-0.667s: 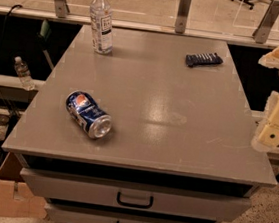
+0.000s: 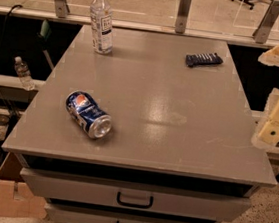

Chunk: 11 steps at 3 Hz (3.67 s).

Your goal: Pick pepsi can

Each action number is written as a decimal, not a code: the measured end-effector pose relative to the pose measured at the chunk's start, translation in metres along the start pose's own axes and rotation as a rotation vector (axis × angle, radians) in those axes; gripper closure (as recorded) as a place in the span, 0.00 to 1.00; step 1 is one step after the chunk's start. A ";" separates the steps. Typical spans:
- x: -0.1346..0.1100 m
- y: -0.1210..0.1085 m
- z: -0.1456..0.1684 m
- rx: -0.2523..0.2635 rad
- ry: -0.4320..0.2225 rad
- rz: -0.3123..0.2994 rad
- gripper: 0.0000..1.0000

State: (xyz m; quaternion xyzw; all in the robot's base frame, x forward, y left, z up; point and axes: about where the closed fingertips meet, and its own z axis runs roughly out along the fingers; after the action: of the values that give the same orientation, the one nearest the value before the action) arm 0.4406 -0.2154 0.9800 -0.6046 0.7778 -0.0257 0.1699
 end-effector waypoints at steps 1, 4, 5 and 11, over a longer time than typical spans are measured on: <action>-0.045 0.007 0.022 -0.061 -0.063 -0.014 0.00; -0.178 0.018 0.067 -0.163 -0.208 0.012 0.00; -0.203 0.024 0.083 -0.204 -0.232 -0.004 0.00; -0.284 0.060 0.208 -0.263 -0.129 0.181 0.41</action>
Offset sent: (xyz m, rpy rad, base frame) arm 0.0401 0.1937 -0.0480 0.2365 0.1446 0.0956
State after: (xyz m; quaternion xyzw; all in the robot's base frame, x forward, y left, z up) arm 0.5064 0.1045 0.8355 -0.5496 0.8132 0.1305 0.1403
